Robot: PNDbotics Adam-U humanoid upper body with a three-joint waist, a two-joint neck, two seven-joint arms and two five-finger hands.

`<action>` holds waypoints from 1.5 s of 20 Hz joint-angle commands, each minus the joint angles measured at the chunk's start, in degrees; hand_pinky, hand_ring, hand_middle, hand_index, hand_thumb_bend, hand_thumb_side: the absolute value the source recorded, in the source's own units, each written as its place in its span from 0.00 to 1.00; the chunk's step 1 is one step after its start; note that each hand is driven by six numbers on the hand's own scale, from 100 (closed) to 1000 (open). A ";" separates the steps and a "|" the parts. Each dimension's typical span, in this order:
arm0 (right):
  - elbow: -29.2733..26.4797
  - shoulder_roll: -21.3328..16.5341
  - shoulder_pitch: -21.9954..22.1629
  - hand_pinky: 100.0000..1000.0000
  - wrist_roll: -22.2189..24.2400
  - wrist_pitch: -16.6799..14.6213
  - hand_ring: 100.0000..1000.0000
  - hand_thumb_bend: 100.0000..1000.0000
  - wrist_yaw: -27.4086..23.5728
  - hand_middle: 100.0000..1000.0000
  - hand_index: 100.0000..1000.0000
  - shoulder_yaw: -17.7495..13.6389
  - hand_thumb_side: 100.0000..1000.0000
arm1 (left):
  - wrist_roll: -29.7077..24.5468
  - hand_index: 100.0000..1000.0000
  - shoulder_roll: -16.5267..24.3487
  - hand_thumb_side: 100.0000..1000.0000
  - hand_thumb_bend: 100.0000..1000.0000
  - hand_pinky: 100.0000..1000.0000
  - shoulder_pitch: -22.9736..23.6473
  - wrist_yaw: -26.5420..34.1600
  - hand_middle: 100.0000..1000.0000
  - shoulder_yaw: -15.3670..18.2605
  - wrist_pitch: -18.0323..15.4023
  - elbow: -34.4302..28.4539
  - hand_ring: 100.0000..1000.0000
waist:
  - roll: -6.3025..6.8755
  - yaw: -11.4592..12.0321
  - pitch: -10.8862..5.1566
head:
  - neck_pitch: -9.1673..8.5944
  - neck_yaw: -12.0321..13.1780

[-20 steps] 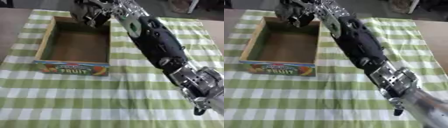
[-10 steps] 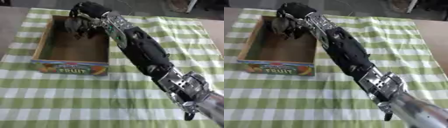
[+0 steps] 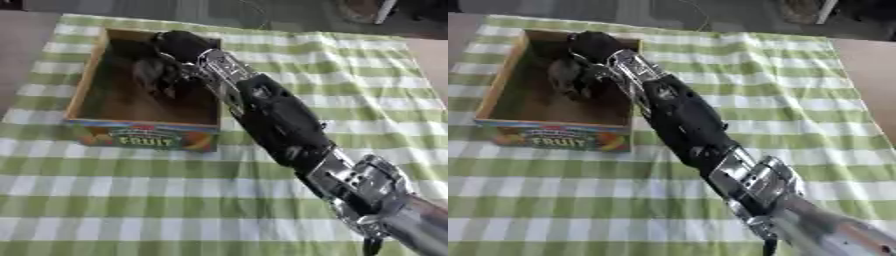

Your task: Pick up objects on the table and place them in the box.

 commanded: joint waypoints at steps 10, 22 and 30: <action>-1.14 -1.04 -1.53 0.91 7.57 -7.71 0.95 0.05 5.87 0.90 0.95 0.00 0.38 | -0.27 0.31 0.65 0.73 0.00 0.22 -0.57 0.07 0.57 -0.23 0.22 -1.30 0.27 | 0.08 0.21 -0.84 | -0.30 -0.02; -5.18 -3.30 -3.34 0.94 7.19 -8.33 0.99 0.41 4.17 0.97 1.00 -0.63 0.66 | -0.46 0.31 0.65 0.73 0.00 0.22 -0.32 0.02 0.57 -0.33 0.48 -1.30 0.27 | 0.15 -0.18 -1.13 | -0.25 -0.08; -9.46 -5.34 -3.43 0.95 8.45 -8.28 1.00 0.39 -1.69 0.97 1.00 -1.31 0.74 | -0.34 0.31 0.58 0.73 0.00 0.22 0.16 -0.27 0.57 -0.01 0.56 -1.30 0.26 | 0.38 -0.79 -1.29 | -0.22 0.06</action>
